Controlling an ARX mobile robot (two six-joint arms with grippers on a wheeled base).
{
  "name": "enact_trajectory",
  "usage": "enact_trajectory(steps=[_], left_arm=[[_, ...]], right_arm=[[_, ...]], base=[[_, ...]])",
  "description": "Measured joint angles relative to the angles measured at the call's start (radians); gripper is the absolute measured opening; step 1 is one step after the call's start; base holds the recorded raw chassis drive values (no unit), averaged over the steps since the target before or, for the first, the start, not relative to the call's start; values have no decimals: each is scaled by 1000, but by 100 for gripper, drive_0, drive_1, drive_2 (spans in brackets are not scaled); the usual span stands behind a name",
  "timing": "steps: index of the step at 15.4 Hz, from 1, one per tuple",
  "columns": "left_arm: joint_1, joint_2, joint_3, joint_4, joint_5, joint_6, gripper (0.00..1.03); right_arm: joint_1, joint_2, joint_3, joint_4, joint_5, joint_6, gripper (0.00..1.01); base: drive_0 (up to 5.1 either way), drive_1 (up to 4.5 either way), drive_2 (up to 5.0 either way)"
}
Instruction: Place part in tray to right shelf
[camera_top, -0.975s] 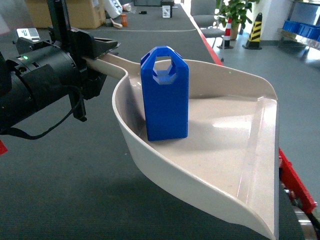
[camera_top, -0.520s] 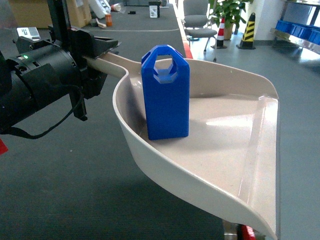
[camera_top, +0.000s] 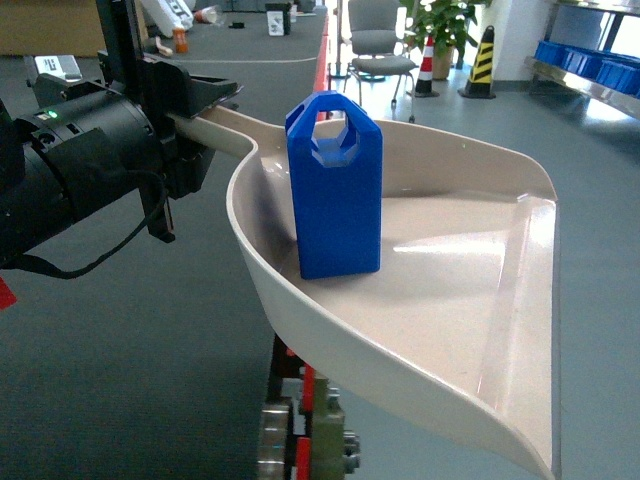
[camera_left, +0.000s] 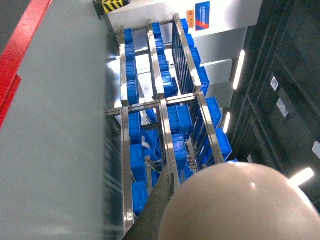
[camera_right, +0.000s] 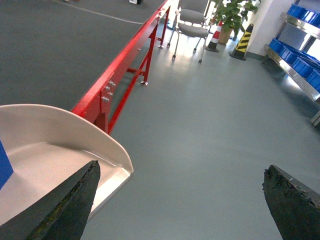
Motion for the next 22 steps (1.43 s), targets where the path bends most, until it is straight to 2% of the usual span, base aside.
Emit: enact_trajectory(steps=[13,22], left_arm=[[0,0,0,2,0,0,12],[0,0,0,-4,0,2,12]], right_arm=[[0,0,0,0,0,0,98],[0,-1,0,-1,1,0,98]], base=[[503,-235,-235],[492,-140,-332]])
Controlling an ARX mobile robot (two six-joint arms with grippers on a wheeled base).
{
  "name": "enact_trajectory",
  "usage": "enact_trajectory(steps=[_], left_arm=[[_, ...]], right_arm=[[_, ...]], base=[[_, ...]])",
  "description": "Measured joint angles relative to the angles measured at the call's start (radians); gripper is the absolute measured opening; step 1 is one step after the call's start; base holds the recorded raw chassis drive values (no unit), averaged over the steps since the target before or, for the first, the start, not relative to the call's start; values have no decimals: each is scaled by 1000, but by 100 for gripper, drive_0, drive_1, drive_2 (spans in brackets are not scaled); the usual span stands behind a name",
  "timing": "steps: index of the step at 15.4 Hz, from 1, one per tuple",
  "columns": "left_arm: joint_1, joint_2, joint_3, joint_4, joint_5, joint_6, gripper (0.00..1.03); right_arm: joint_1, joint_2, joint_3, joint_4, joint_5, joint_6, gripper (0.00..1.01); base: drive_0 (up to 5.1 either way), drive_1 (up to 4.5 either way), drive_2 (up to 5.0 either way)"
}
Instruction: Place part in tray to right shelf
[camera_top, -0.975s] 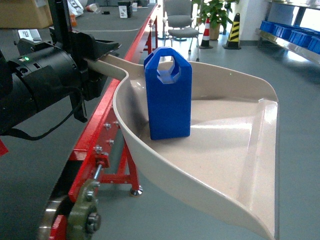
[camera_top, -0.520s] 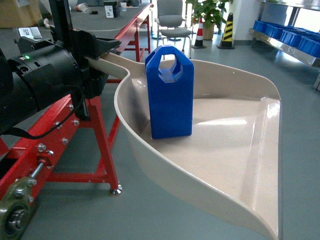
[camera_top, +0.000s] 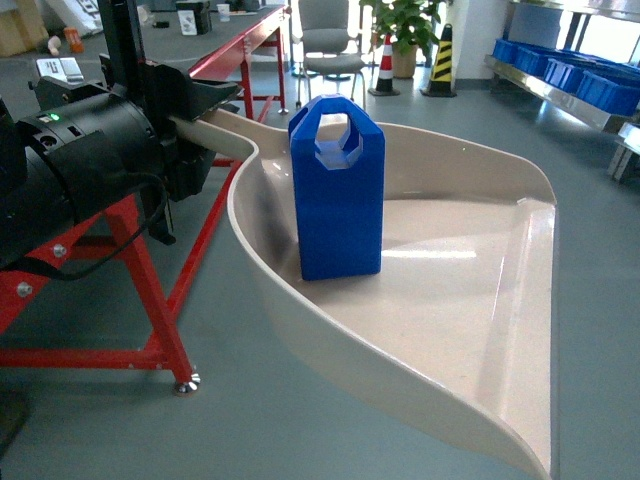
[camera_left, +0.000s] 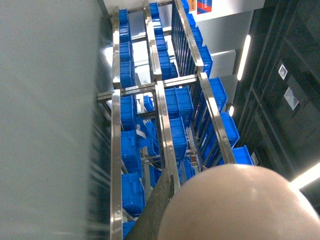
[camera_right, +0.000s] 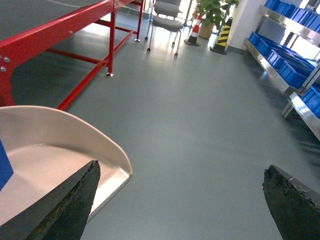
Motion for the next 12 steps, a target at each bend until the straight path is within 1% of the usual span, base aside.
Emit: enact_trajectory(steps=[7,9,10,12], left_arm=[[0,0,0,4,1,-2,12],[-2,0,0,1,-3,0,12],[-5,0,0,0,6,-2,12],[0,0,0,1,2,-2,12]], right_arm=[[0,0,0,0,0,0,98],[0,0,0,-2,4,0,98],[5,2,0,-2,2,-2,98],[5,-5,0,-1,2,-2,98]], base=[[482,-103,-359],[0,0,0],[6,412,-400],[-3,414,-421]])
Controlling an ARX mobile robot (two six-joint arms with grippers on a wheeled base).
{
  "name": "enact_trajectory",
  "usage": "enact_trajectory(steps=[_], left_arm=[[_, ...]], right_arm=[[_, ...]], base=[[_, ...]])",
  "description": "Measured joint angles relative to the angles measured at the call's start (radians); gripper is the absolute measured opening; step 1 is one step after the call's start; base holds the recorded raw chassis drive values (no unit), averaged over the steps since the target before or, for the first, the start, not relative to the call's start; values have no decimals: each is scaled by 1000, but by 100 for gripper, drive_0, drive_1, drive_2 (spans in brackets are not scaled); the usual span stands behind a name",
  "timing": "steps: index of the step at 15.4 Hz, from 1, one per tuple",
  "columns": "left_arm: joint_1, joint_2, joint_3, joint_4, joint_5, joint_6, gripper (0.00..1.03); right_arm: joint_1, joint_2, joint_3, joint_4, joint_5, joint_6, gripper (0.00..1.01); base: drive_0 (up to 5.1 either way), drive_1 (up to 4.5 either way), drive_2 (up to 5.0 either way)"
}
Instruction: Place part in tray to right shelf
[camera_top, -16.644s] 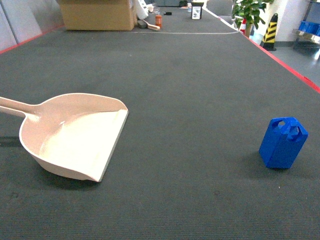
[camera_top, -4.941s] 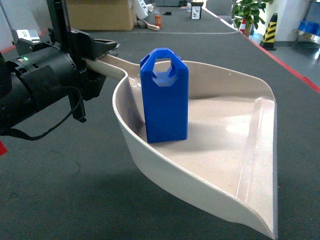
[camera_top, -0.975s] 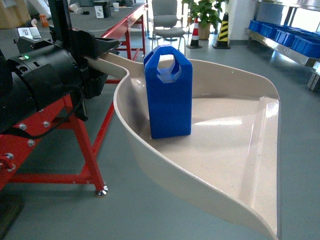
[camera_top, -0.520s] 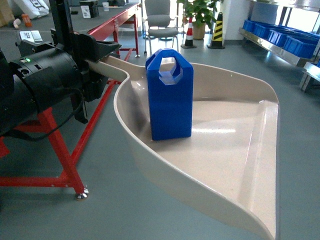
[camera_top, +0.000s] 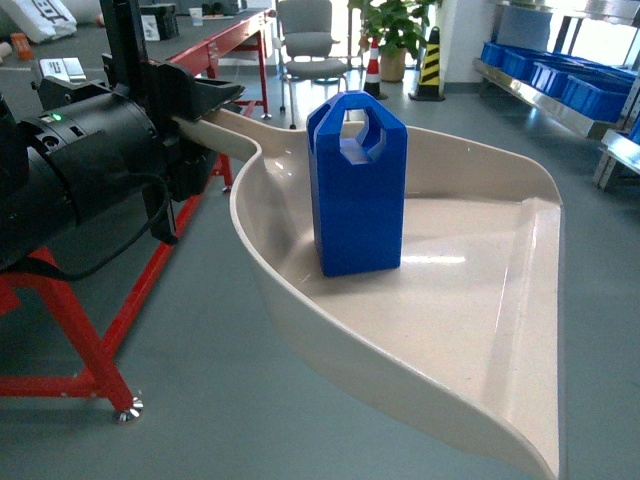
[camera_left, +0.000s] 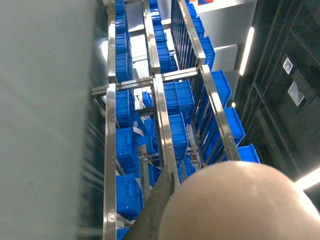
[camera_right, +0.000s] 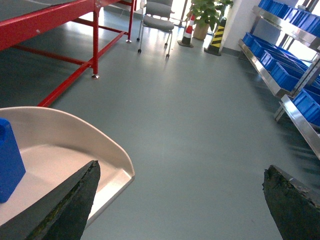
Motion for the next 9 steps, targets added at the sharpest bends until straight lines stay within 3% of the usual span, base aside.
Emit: enact_trajectory(steps=[9], left_arm=[[0,0,0,1,0,0,12]], right_arm=[[0,0,0,1,0,0,98]], base=[[-4,418,-426]])
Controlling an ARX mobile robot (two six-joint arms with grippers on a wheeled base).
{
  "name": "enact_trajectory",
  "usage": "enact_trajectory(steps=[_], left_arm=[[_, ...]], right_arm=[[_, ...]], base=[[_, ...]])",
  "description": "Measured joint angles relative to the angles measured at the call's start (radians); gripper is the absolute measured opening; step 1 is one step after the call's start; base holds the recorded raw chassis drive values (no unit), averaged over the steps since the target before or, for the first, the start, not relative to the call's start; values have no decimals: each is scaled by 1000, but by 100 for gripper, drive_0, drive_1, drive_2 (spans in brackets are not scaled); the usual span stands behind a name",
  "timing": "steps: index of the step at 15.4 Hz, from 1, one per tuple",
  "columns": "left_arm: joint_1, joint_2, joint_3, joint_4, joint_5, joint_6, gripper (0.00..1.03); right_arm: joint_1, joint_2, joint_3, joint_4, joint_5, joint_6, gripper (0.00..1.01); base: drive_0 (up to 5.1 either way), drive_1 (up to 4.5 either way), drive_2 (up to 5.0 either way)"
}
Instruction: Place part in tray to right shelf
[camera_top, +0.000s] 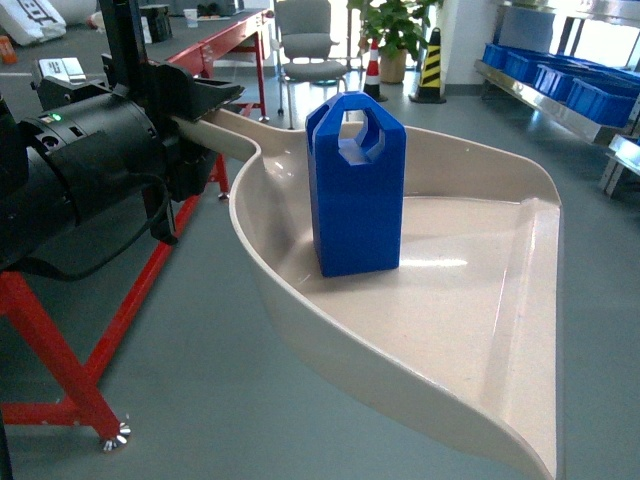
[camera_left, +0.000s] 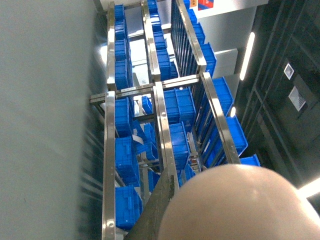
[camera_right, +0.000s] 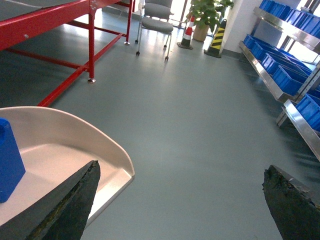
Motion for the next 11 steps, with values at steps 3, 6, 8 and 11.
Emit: enact_trajectory(steps=[3,6,8,11], left_arm=[[0,0,0,0,0,0,12],[0,0,0,0,3,0,12],[0,0,0,-3,0,0,12],[0,0,0,-2,0,0,12]], right_arm=[[0,0,0,-1,0,0,98],[0,4,0,2,0,0,98],[0,6,0,0,0,0,98],[0,6,0,0,0,0,98]], base=[[-7,416,-429],[-2,421,-425],[-8,414,-431],[-5,418,-427]])
